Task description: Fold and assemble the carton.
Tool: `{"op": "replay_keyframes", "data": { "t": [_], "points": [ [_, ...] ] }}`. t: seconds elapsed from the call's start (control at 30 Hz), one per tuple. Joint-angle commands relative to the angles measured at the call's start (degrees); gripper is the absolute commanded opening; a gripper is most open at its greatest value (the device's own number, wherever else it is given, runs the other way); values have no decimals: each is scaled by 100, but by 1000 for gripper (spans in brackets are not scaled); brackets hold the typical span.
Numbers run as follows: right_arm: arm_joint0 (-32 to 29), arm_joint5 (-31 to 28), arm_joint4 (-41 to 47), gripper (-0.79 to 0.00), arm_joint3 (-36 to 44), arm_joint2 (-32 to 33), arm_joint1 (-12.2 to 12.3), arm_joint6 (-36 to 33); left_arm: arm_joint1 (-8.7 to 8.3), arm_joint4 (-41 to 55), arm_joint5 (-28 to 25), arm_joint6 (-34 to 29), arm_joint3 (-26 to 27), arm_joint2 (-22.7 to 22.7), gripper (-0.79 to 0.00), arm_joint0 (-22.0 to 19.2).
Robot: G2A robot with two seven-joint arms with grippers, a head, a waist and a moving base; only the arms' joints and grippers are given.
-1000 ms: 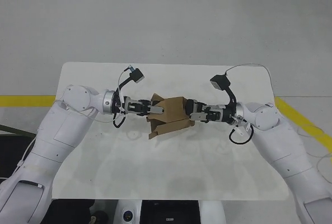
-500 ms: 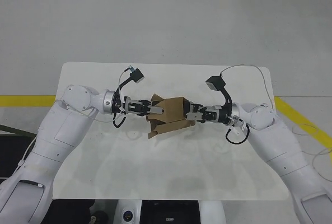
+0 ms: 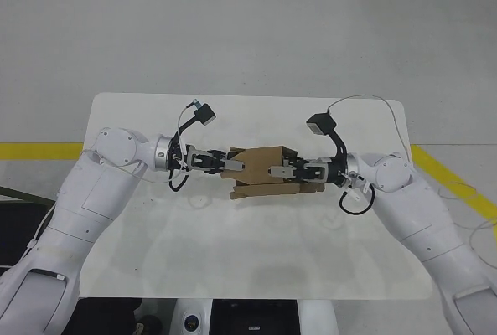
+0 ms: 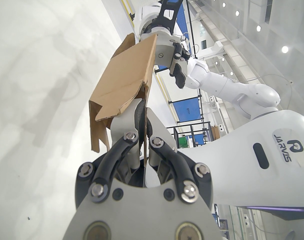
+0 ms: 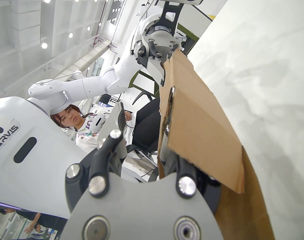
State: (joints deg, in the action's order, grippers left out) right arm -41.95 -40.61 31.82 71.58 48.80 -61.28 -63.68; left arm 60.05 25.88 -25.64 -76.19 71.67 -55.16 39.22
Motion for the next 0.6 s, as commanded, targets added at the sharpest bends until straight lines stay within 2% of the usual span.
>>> {"op": "replay_keyframes", "data": {
  "t": [0.0,0.23,0.57],
  "points": [
    [46,-16,-9,-480,-32,-48,1,16,5,16,11,-12,19,6,-785,1],
    [251,-84,-100,-483,-167,-316,-37,84,19,51,19,-55,55,11,-785,-9],
    [423,-192,-80,-563,-305,-630,-82,192,31,75,14,-130,71,8,-785,-12]
  ]
}}
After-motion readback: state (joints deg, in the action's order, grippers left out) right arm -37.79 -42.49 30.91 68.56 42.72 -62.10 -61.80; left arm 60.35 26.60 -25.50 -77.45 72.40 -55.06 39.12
